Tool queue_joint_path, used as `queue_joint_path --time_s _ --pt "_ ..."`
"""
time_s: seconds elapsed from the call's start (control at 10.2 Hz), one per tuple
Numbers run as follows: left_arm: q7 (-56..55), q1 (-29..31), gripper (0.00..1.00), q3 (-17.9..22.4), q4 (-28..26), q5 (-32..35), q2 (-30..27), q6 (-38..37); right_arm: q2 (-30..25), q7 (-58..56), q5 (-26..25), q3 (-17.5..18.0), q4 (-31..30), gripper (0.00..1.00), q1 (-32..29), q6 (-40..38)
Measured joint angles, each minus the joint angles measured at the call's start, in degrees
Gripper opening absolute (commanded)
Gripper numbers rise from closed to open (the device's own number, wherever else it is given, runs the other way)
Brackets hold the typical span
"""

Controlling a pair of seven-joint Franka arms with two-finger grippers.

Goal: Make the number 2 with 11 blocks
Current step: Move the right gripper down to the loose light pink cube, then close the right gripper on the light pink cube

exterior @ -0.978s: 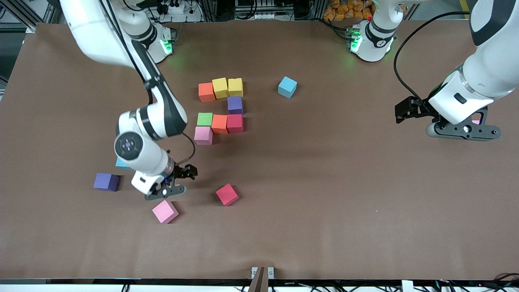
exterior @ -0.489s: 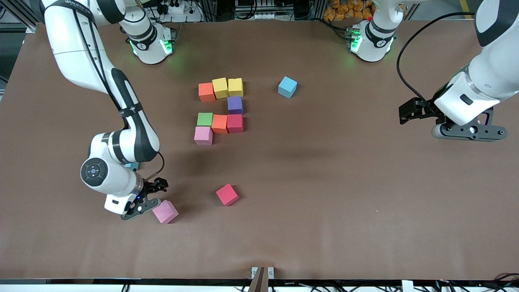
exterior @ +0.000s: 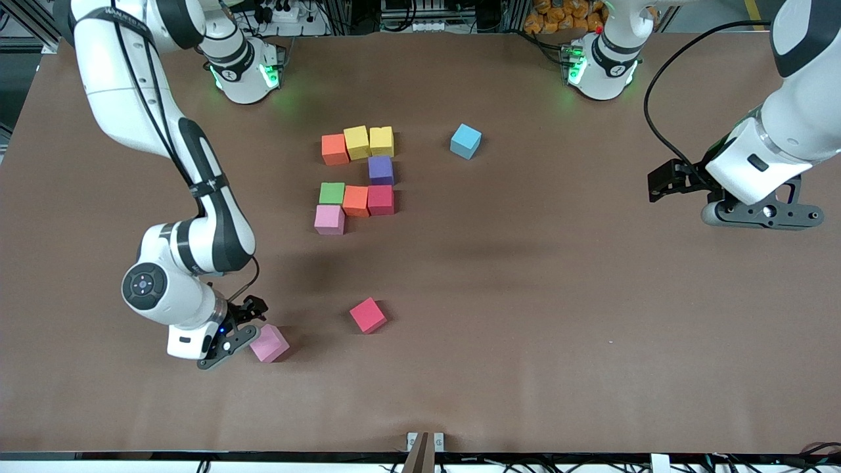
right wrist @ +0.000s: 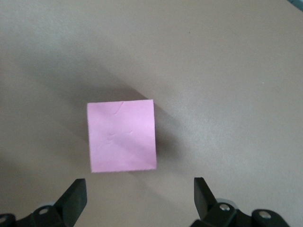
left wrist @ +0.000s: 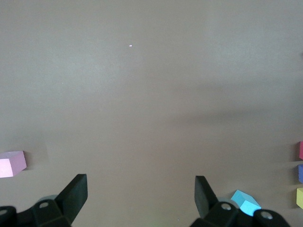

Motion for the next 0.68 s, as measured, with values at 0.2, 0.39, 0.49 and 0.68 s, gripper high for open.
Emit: queue_joint_path --time_s 0.2,0.39,0.49,0.68 --pt "0.00 0.00 1.00 0.00 -0.01 0.00 0.02 0.00 3.51 -0.10 4.18 0.11 3.22 1.00 0.01 0.19" --pt "0.00 0.00 1.00 0.00 -0.01 0.00 0.02 0.01 4.61 0.01 9.40 0.40 4.40 1.00 0.34 0.00" --pt "0.00 0.00 1.00 0.01 -0.01 0.00 0.02 0.01 4.68 0.26 9.92 0.52 4.51 1.00 0.53 0.00" --pt "0.00 0.00 1.00 0.01 -0.01 0.00 0.02 0.01 4.70 0.35 10.09 0.61 4.89 1.00 0.53 -0.65"
